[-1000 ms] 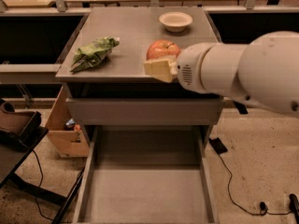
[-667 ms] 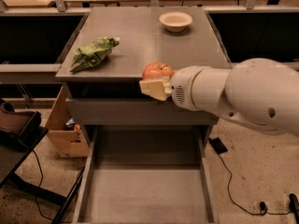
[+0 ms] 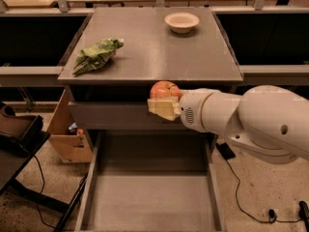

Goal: Place apple into middle drawer

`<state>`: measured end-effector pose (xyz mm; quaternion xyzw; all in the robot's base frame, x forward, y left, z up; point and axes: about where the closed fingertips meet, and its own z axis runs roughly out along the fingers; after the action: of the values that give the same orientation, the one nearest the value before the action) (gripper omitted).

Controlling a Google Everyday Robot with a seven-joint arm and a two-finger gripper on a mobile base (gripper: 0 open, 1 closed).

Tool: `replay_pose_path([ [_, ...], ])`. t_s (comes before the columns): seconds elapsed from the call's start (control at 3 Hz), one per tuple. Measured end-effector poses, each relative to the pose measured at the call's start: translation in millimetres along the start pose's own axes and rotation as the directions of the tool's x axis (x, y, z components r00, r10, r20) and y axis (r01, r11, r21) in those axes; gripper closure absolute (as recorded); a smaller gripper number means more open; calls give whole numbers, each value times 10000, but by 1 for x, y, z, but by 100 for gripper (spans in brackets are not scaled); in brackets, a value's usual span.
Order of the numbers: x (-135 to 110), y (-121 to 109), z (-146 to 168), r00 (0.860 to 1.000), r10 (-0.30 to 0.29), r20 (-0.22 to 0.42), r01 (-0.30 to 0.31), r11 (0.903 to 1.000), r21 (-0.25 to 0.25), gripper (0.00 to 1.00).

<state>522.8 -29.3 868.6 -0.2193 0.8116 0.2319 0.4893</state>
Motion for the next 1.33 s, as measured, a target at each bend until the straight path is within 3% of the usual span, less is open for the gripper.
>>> replay_pose_path([
  [0.33, 27, 0, 20, 9994, 155, -305, -160, 9997, -180, 100],
  [0.67, 94, -10, 50, 9958, 69, -910, -89, 9997, -212, 100],
  [1.0, 198, -33, 95, 9851, -528, -1635, 435, 9972, -600, 100],
  [1.33, 264, -49, 123, 9754, -479, -2151, 278, 9950, -956, 100],
])
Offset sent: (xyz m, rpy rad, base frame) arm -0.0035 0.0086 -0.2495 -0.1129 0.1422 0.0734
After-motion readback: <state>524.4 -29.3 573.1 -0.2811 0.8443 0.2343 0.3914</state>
